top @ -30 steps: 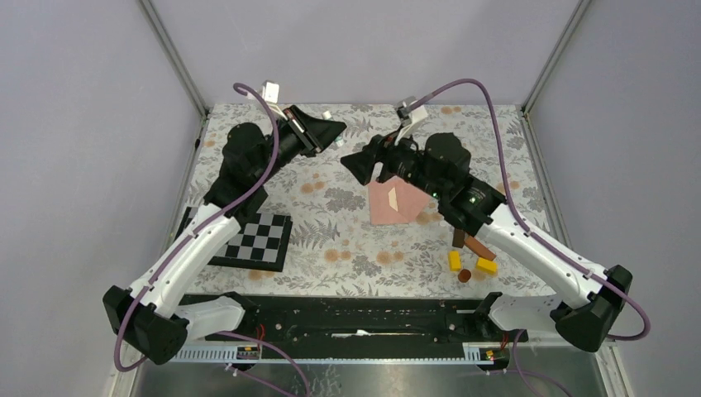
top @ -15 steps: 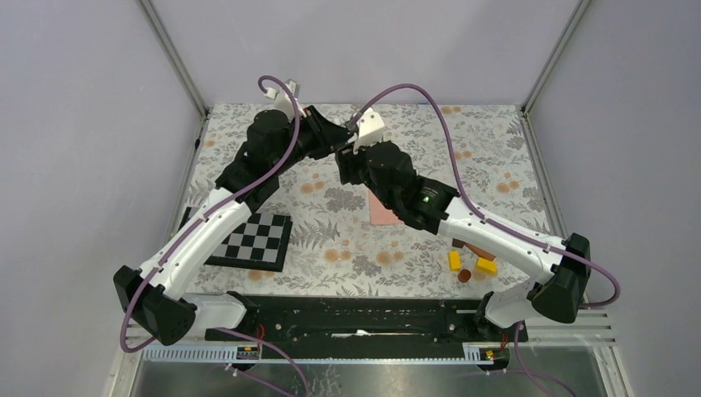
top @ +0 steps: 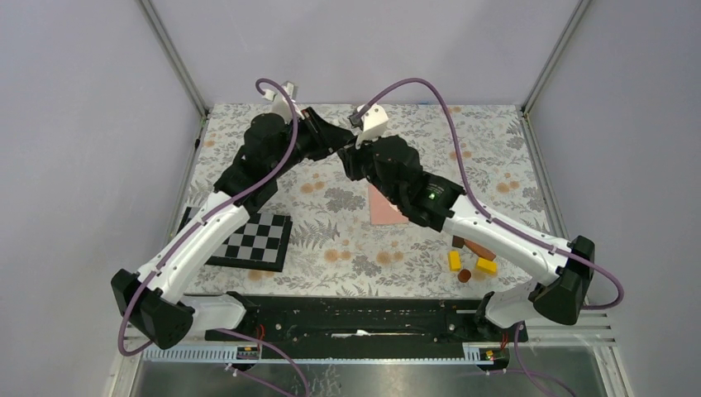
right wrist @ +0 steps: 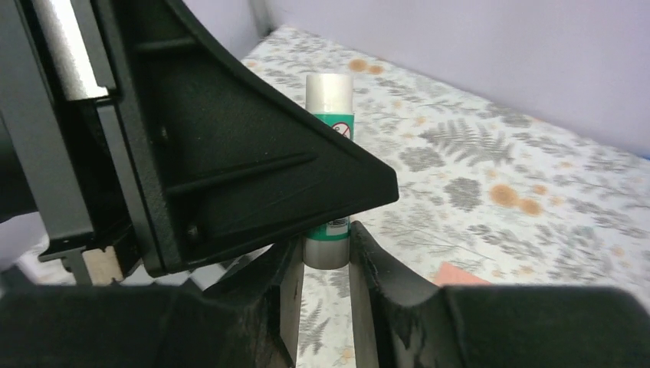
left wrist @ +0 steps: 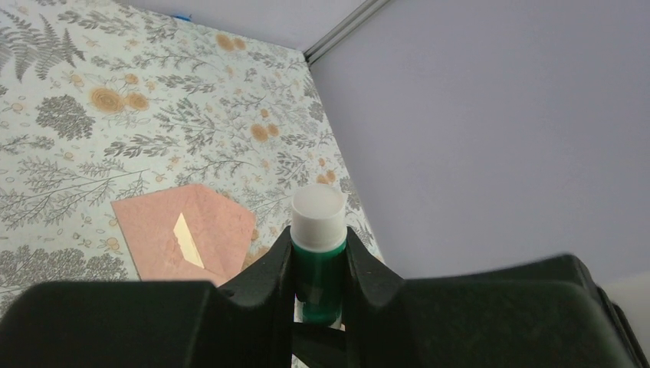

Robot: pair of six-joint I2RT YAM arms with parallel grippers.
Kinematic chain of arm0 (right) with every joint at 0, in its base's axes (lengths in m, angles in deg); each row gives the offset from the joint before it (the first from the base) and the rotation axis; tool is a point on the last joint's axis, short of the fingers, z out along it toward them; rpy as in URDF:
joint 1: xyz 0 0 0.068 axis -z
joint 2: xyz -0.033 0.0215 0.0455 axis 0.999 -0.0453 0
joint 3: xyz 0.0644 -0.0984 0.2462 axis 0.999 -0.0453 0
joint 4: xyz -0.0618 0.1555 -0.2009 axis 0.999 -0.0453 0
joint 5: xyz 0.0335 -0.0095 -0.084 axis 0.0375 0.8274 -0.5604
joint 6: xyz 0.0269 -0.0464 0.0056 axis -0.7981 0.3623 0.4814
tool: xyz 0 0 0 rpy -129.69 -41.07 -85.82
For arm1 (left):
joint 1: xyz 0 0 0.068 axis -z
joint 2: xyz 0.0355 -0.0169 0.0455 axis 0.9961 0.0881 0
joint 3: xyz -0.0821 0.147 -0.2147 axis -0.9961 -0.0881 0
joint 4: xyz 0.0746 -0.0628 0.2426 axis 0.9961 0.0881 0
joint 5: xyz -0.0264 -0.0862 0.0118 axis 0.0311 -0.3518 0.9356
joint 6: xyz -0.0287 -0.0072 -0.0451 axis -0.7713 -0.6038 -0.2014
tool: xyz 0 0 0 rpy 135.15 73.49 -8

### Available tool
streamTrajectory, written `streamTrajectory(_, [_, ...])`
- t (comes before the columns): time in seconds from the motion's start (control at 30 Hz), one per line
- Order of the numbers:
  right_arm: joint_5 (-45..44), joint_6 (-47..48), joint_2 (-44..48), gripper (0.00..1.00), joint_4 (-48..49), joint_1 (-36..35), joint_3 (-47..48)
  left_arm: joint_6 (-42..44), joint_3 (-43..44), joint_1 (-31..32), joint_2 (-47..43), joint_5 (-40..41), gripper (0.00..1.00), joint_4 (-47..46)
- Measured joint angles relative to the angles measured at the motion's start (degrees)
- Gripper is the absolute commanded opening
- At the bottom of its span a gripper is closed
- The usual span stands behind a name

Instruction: Place the letter into the envelope and seal it

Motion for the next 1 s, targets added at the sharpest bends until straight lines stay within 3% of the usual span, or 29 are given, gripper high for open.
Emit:
streamTrajectory(0.1, [8.3, -3.1, 1.8, 0.19, 0.0, 2.7, -1.0, 0.4, -3.4, 0.0, -2.4, -1.2, 0.00, -4.4])
streamTrajectory(0.33, [38.9, -13.7, 7.1, 0.17, 4.1, 12.7, -4.7, 1.4, -11.7, 0.0, -7.9, -9.4, 0.00, -20.5])
streamTrajectory(0.57, [59.4, -24.7, 8.5, 0.20, 16.1, 17.7, -9.0, 1.0, -16.5, -0.1, -11.8, -17.0, 0.00, -31.7])
streamTrajectory(0.63, [62.9, -27.6, 8.6, 0.29, 18.8, 18.9, -10.0, 0.7, -17.0, 0.1, -11.8, -18.2, 0.00, -33.4])
streamTrajectory(0.77, [64.0, -28.9, 8.9, 0.66, 19.7, 19.7, -10.6, 1.1, -17.2, 0.3, -11.8, -18.0, 0.00, -32.9])
streamTrajectory(0.83, [61.6, -28.0, 10.0, 0.79, 17.9, 20.2, -10.6, 1.8, -16.8, 0.3, -11.9, -16.1, 0.00, -30.2])
streamTrajectory(0.9, [57.8, -25.9, 11.8, 0.86, 15.5, 20.3, -10.6, 2.3, -15.7, 0.3, -11.8, -13.2, 0.00, -26.6])
streamTrajectory(1.0, [48.0, -20.8, 15.1, 0.87, 11.0, 18.9, -10.6, 2.6, -12.5, 0.3, -10.7, -8.1, 0.00, -20.7])
